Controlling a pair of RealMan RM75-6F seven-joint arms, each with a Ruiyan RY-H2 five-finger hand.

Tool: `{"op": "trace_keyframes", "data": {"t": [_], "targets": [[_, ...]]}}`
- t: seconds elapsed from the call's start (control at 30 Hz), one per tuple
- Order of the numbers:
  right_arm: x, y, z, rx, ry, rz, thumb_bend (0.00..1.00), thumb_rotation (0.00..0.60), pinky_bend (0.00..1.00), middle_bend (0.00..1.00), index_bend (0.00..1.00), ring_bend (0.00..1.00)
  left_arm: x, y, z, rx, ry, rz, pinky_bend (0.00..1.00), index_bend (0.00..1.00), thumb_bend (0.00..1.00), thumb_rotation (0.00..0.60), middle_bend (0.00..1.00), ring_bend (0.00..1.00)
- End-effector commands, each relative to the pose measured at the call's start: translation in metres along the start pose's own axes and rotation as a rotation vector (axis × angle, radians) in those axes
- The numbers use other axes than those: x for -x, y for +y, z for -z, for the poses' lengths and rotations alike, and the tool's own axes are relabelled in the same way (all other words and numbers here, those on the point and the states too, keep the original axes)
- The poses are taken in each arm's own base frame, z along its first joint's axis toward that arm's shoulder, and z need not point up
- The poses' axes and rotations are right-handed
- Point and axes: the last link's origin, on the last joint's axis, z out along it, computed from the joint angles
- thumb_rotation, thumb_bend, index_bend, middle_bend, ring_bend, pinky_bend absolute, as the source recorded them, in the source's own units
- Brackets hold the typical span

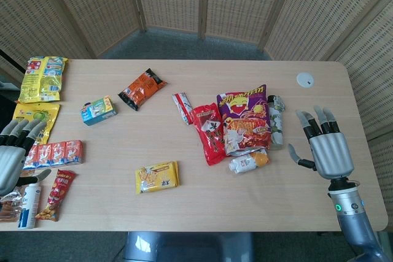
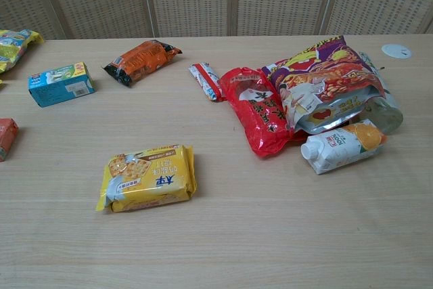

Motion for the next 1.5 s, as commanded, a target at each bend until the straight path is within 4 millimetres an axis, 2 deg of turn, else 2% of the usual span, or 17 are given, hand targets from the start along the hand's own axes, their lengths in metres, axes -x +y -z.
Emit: {"op": "trace_keyframes", "data": {"t": [0.03,0.43,0.63,0.8,0.9,0.97,1.03,1.27,1.5], "targets": [[0.000,-0.001,0.000,0.000,-0.001,0.000,0.44,0.071,0.00,0.20,0.00,0.00,0.000,-0.001,0.000,-0.002,-0.001,0.002,0.00,0.08,0.15,0.564,0.00,0.00],[-0.003,-0.006,-0.002,0.006,-0.036,-0.036,0.44,0.069,0.00,0.20,0.00,0.00,-0.002,0.001,-0.003,0.029,0.004,0.020,0.00,0.08,0.15,0.566,0.00,0.00],[0.003,-0.011,-0.016,0.020,-0.103,-0.091,0.42,0.070,0.02,0.19,0.00,0.00,0.000,0.002,-0.007,0.042,-0.002,0.025,0.00,0.08,0.15,0.564,0.00,0.00],[0.014,-0.016,-0.036,0.047,-0.162,-0.107,0.25,0.023,0.09,0.09,0.00,0.00,0.000,0.002,-0.007,0.050,-0.003,0.029,0.00,0.08,0.15,0.563,0.00,0.00],[0.023,-0.018,-0.047,0.079,-0.194,-0.106,0.13,0.000,0.19,0.01,0.00,0.00,-0.001,0.002,-0.006,0.054,-0.005,0.023,0.00,0.08,0.15,0.562,0.00,0.00],[0.029,-0.018,-0.055,0.105,-0.219,-0.086,0.06,0.000,0.28,0.00,0.00,0.00,-0.002,0.003,-0.005,0.057,-0.001,0.018,0.00,0.08,0.15,0.561,0.00,0.00],[0.035,-0.018,-0.061,0.139,-0.250,-0.077,0.02,0.000,0.32,0.00,0.00,0.00,-0.004,0.003,-0.004,0.060,0.005,0.017,0.00,0.08,0.15,0.562,0.00,0.00],[0.056,-0.017,-0.078,0.251,-0.363,-0.078,0.00,0.000,0.33,0.00,0.00,0.00,-0.007,0.003,-0.001,0.063,0.004,0.007,0.00,0.08,0.15,0.560,0.00,0.00],[0.075,-0.024,-0.088,0.295,-0.448,-0.066,0.00,0.000,0.39,0.00,0.00,0.00,-0.008,0.005,-0.001,0.069,0.002,0.004,0.00,0.08,0.15,0.562,0.00,0.00]]}}
